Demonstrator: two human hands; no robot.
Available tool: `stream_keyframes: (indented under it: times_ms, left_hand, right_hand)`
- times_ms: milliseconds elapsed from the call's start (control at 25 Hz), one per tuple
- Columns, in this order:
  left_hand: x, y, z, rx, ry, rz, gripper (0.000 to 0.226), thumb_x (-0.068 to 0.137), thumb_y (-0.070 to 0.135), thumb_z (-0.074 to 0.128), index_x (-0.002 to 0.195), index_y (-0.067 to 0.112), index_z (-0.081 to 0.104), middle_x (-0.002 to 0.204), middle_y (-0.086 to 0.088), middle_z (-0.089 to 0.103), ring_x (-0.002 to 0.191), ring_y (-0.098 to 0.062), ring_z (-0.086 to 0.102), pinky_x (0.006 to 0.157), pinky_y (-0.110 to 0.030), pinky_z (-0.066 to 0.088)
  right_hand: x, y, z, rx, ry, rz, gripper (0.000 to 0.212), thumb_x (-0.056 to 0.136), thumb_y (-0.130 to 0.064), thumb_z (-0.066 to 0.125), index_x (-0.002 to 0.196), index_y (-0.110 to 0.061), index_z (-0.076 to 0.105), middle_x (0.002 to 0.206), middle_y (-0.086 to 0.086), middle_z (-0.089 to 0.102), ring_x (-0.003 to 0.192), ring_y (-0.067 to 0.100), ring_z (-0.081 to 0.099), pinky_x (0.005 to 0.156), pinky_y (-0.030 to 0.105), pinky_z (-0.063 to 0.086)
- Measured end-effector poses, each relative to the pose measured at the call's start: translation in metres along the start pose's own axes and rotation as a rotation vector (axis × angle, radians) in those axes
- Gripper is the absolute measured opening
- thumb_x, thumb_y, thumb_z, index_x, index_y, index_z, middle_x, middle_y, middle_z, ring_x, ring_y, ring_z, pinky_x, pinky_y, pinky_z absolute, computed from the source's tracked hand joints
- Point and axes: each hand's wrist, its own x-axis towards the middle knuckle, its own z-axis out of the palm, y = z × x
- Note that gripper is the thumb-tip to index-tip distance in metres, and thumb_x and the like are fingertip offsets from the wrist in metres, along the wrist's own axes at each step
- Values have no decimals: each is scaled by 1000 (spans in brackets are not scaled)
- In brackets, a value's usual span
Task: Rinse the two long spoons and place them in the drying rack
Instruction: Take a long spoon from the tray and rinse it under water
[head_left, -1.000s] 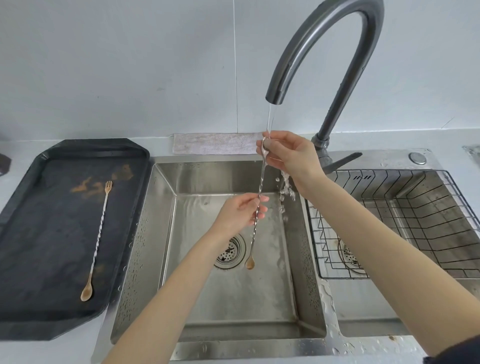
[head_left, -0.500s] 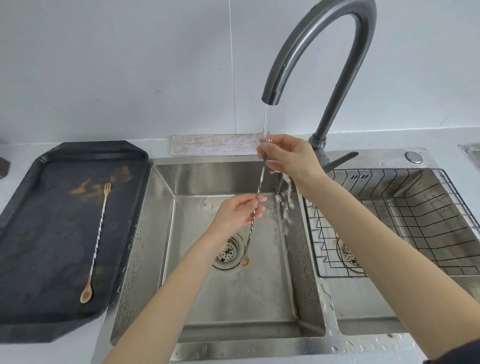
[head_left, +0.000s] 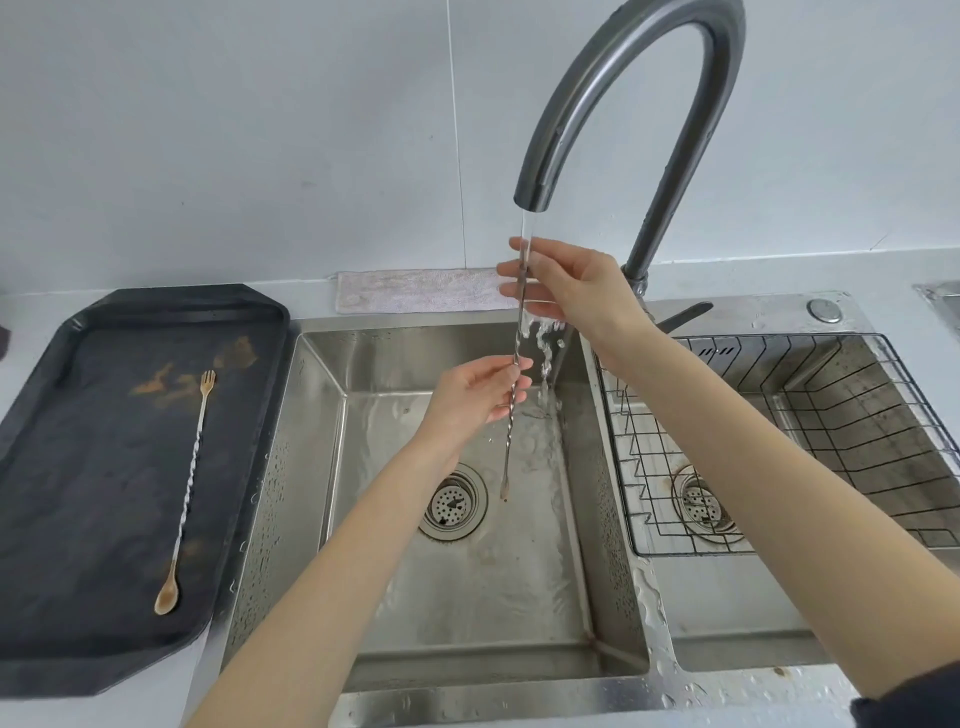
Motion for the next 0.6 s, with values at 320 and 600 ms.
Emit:
stream_keyframes:
  times_ms: [320,600]
  left_hand:
    - [1,18,8,-9,30,15,6,85,21,63,90,19,66,74,7,64,61,1,61,64,-11,50]
    - [-6,4,4,-17,6,-27,8,86,21,62,78,23,63,71,5,63,61,-1,60,64,-10,52]
  right_hand:
    - [-5,6,-4,-53,-23,-15,24,94,-16,49,108,-4,65,79,-7,67,56,-11,63,59,2,48]
    - [-4,2,4,80,-14,-44,25,94,-12,50,114,-1,58,75,0,65,50,-5,63,56,9,51]
